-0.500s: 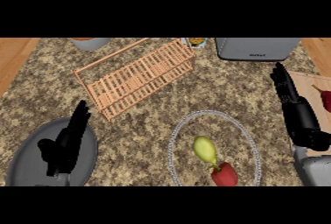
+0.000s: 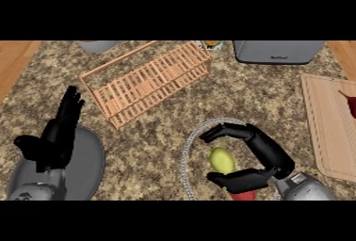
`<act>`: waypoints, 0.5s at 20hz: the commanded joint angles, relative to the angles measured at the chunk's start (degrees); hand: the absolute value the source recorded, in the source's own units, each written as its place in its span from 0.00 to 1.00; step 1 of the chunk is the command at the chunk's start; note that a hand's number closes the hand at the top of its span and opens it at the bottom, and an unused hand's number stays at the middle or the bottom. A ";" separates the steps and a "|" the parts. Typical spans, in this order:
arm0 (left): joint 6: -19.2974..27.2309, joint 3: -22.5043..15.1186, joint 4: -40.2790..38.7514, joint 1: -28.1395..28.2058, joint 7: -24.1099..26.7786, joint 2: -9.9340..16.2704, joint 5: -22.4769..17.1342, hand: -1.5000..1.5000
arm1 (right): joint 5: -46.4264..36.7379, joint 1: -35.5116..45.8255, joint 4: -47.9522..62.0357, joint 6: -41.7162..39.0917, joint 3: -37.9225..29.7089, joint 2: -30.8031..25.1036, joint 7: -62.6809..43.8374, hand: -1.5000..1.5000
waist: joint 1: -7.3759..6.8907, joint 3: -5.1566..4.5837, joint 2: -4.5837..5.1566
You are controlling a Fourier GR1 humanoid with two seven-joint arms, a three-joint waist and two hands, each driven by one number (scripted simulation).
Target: Pick the bell pepper from the placemat and place it in the tiered shelf
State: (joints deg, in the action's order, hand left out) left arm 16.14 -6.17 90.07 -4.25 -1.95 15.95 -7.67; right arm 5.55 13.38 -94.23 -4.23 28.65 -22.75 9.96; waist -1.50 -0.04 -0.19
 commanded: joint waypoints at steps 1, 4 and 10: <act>0.53 0.87 2.66 -1.78 -5.00 1.27 -0.10 0.50 | 6.62 -1.76 0.57 -9.46 3.48 1.60 3.76 0.00 | 0.69 0.15 0.25; 1.37 1.13 3.80 -0.42 -3.84 0.49 0.43 0.50 | 10.29 -1.59 -5.70 -20.02 0.82 -7.34 5.73 0.00 | 1.37 0.09 0.04; -1.78 3.17 3.99 1.65 -2.93 2.73 -1.59 0.50 | 2.56 6.62 -16.58 -27.10 -0.35 -20.17 -1.61 0.00 | 1.31 -0.11 -0.49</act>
State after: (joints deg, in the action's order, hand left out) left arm 16.00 -4.05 93.06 -4.31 -5.35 17.51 -8.08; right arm 11.51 16.01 -105.11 -26.42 28.76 -35.96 11.22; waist -0.08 -0.04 -0.35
